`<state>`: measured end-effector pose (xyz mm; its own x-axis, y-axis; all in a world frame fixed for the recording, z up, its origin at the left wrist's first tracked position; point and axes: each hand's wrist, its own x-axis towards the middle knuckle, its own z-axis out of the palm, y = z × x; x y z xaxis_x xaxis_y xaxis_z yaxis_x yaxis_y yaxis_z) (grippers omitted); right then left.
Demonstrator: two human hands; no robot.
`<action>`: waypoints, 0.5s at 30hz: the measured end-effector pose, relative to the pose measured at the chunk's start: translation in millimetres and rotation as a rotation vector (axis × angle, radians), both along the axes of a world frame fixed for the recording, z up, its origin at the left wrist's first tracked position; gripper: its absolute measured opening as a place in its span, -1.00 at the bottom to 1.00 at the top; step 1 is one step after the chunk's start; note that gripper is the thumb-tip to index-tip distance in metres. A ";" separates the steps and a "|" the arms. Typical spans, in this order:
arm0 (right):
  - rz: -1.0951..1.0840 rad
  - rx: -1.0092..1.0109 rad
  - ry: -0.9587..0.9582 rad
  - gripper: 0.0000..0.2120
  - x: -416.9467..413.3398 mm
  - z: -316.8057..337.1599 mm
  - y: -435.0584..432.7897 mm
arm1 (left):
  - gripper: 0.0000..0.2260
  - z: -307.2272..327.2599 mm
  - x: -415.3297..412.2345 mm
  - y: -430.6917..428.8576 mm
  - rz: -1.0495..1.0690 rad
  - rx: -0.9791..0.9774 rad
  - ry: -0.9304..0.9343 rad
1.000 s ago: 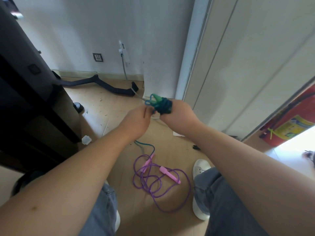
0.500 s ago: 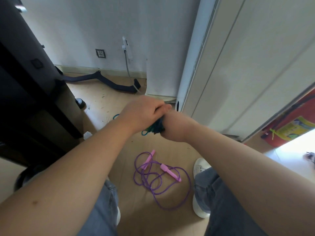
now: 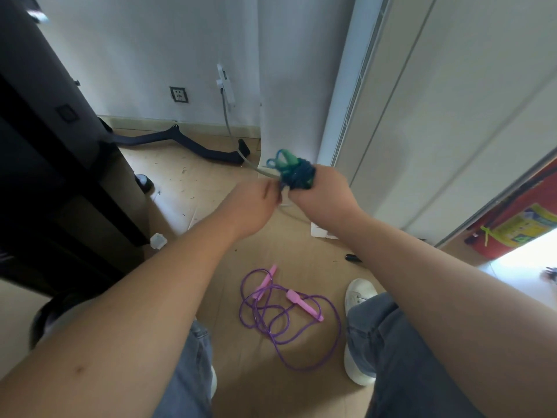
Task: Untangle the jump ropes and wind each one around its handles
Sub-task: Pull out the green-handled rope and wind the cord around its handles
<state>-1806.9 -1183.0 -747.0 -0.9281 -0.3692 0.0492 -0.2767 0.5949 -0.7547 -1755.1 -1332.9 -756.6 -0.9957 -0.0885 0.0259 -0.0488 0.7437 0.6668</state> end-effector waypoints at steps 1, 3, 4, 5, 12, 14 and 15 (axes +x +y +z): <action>-0.061 0.003 -0.015 -0.89 -6.3 -2.2 2.0 | -0.65 0.4 3.0 5.1 -0.055 -0.002 -0.040; -0.092 0.113 0.012 -0.91 -14.9 -7.5 6.2 | -0.65 0.1 5.1 12.8 -0.141 -0.045 -0.081; -0.075 0.202 0.060 -0.91 -16.3 -10.8 6.8 | -0.66 1.4 6.6 15.9 -0.173 -0.103 -0.079; -0.057 0.282 0.109 -0.93 -16.1 -14.2 6.3 | -0.67 2.9 7.8 17.7 -0.209 -0.171 -0.085; 0.163 0.748 0.176 -0.81 -6.9 -24.2 2.6 | -0.72 14.2 14.8 10.8 -0.448 -0.428 -0.189; 0.216 0.773 0.189 -0.79 -8.3 -27.5 0.9 | -0.71 19.6 13.8 6.0 -0.423 -0.427 -0.100; 0.258 0.776 0.217 -0.85 -7.5 -28.1 -0.2 | -0.72 22.7 13.9 3.2 -0.399 -0.392 -0.051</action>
